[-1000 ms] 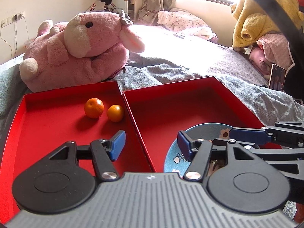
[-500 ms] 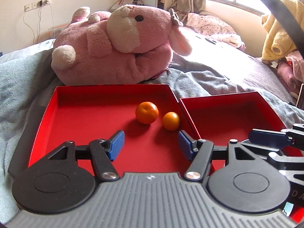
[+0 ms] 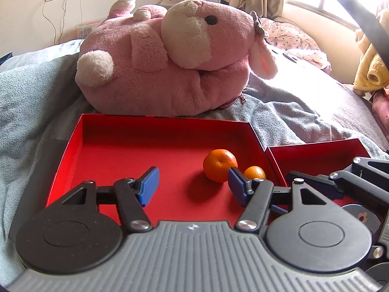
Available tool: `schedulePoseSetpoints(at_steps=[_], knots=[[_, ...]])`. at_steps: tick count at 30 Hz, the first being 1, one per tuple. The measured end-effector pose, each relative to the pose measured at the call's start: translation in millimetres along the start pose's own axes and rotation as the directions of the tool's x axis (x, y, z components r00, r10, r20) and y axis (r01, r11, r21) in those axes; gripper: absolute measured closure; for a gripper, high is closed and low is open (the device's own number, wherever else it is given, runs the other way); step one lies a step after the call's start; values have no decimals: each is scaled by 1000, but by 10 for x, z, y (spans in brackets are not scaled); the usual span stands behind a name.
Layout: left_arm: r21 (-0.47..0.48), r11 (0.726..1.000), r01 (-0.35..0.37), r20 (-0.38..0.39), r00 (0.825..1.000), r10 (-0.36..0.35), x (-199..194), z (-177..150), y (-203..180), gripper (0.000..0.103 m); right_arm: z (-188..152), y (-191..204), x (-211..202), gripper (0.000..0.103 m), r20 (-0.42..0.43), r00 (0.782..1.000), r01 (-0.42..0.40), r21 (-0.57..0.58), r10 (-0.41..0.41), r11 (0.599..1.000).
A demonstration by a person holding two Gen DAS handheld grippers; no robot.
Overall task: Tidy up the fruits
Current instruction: 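Move both tools back to the last two tangerines, then grasp the larger tangerine with the left tool while right tool grasps the small tangerine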
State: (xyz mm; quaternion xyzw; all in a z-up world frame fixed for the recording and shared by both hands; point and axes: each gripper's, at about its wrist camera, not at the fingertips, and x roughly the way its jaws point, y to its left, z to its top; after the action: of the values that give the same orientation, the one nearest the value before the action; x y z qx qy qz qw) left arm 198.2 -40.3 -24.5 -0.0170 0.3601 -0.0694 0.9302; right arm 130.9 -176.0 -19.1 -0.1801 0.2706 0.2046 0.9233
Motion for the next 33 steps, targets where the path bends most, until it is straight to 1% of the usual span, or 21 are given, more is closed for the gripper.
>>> schedulePoseSetpoints(at_steps=[6,9,11,14,16,20,24,27,28,30,31,32,33], knots=[[60,996,64,-5,998,-64,167,56,-82,34,-9,110,215,67,-2,999,52,-108,-52,993],[89,993,79,-18,997,-77,250,42,-151,34,-22,127,303,68,-9,997,70,-132,-72,989],[106,992,74,-28,997,-72,308,39,-183,34,-30,125,353,67,-17,996,86,-133,-89,987],[101,993,65,-30,998,-63,375,33,-180,36,-45,109,415,68,-34,994,96,-124,-101,988],[86,994,73,-35,997,-71,407,48,-149,36,-69,108,460,68,-41,993,101,-131,-107,986],[90,994,67,-29,998,-64,455,71,-149,36,-75,136,536,64,-35,992,117,-172,-125,978],[82,995,61,-28,998,-59,506,88,-152,34,-126,225,603,64,-27,987,148,-254,-160,956],[62,995,73,-30,997,-71,529,92,-124,34,-158,250,630,65,-17,984,163,-289,-175,943],[57,995,81,-29,996,-80,530,87,-116,36,-170,259,639,66,-12,983,169,-300,-181,939],[59,992,111,-25,994,-110,519,75,-113,46,-178,263,649,67,-8,982,177,-313,-189,933],[60,990,129,-26,991,-128,513,73,-115,56,-189,286,631,67,-8,981,179,-315,-191,932],[66,988,140,-24,990,-139,495,70,-128,59,-189,287,622,68,-9,982,179,-314,-191,933],[74,988,137,-20,990,-136,487,64,-138,59,-198,317,590,69,-7,981,181,-316,-193,931]])
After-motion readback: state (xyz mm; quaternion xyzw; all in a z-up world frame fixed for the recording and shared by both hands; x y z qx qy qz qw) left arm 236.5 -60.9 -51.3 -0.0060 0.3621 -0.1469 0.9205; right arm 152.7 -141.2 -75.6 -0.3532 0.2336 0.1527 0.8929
